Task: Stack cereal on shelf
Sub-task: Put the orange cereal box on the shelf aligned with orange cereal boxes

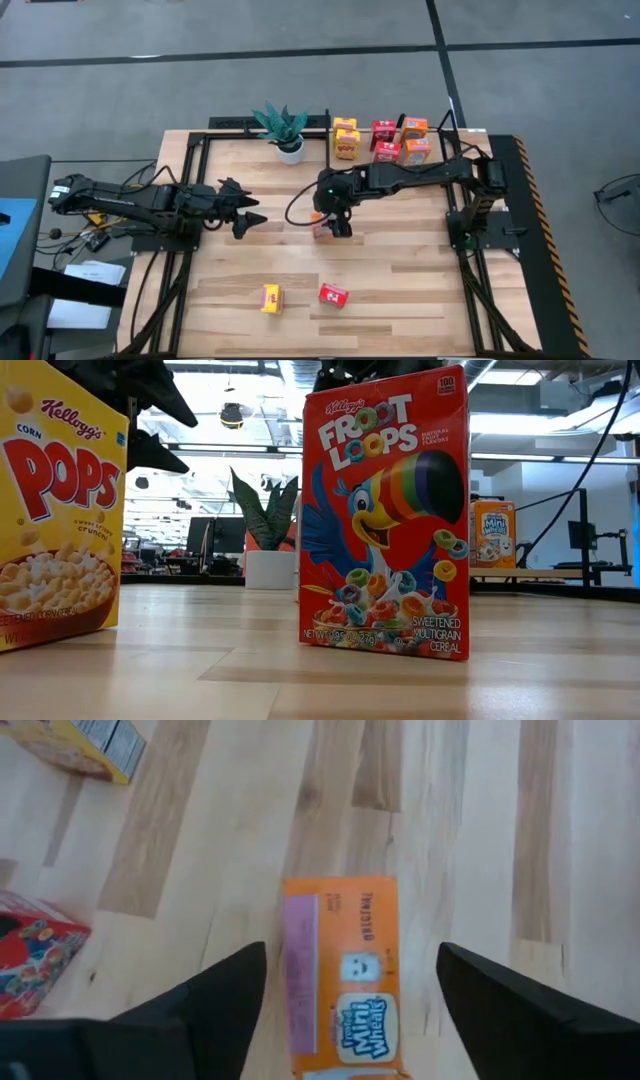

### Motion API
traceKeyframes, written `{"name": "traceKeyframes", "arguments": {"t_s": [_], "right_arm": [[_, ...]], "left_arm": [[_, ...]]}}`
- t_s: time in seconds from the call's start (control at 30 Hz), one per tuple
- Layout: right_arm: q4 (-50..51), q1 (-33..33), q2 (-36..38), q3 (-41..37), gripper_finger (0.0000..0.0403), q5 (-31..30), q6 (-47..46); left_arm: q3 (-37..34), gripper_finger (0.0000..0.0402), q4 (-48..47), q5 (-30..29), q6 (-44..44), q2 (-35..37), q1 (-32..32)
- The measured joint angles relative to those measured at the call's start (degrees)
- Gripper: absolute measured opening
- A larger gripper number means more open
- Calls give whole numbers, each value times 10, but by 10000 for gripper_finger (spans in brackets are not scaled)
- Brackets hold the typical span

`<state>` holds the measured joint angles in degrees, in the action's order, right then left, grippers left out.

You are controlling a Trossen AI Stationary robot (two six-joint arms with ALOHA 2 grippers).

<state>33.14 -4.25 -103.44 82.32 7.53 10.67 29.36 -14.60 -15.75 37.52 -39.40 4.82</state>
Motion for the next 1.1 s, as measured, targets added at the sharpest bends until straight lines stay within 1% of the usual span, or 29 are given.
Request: {"name": "traceKeyframes", "arguments": {"t_s": [0.1, 0.2, 0.47, 0.6, 0.7, 0.8, 0.87, 1.0, 1.1], "right_arm": [[0, 0, 0, -1, 337, 0, 8], [-1, 0, 0, -1, 339, -1, 14], [7, -9, -14, -1, 321, 4, 10], [13, -6, -28, 0, 321, 14, 11], [30, -6, -29, -4, 321, 11, 15], [19, -12, -26, -2, 319, -5, 13], [21, -19, -20, -2, 318, -4, 9], [28, -22, -18, -2, 318, -3, 5], [40, -23, -18, -1, 318, -3, 23]], "left_arm": [[0, 359, 1, -1, 0, 0, 0], [0, 359, 1, -1, 0, 0, 0], [0, 359, -1, -3, 2, 0, 0], [0, 359, -1, -4, 2, 0, 0], [0, 359, -1, -7, 2, 0, 0], [0, 359, -1, -17, 0, 0, 0], [0, 359, -1, -28, 0, 0, 0], [0, 359, -1, -30, 0, 0, 0], [0, 359, -1, -31, 0, 0, 0]]}}
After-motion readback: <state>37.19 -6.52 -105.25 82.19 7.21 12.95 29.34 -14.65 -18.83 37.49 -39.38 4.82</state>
